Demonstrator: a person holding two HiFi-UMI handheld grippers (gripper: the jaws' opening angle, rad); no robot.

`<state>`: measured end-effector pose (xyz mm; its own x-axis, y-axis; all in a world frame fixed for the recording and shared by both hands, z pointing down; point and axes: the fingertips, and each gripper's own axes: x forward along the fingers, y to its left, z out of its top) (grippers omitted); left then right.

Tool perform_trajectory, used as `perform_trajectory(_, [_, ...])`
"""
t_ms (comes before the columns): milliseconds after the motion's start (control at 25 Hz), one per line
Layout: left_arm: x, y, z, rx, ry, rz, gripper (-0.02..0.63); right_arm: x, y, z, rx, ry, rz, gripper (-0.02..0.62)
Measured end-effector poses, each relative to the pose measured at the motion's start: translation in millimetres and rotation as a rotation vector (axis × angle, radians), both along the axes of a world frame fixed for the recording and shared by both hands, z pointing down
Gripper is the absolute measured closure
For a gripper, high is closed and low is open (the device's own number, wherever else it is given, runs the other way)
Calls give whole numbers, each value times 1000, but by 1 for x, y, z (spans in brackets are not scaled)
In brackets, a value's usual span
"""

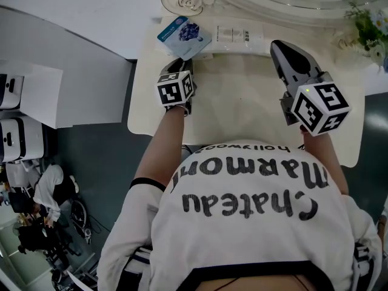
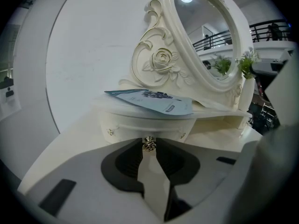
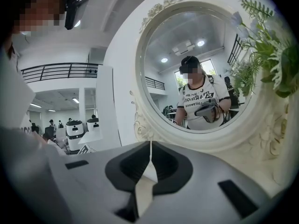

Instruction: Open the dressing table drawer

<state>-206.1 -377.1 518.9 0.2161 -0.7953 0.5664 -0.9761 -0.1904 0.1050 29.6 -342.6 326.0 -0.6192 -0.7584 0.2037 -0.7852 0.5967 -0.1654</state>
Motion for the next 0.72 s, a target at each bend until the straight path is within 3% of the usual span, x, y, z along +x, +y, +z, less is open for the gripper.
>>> perform_trajectory(720, [-2, 6, 1, -15, 27, 39, 500, 0, -1, -9, 18, -11, 13, 568])
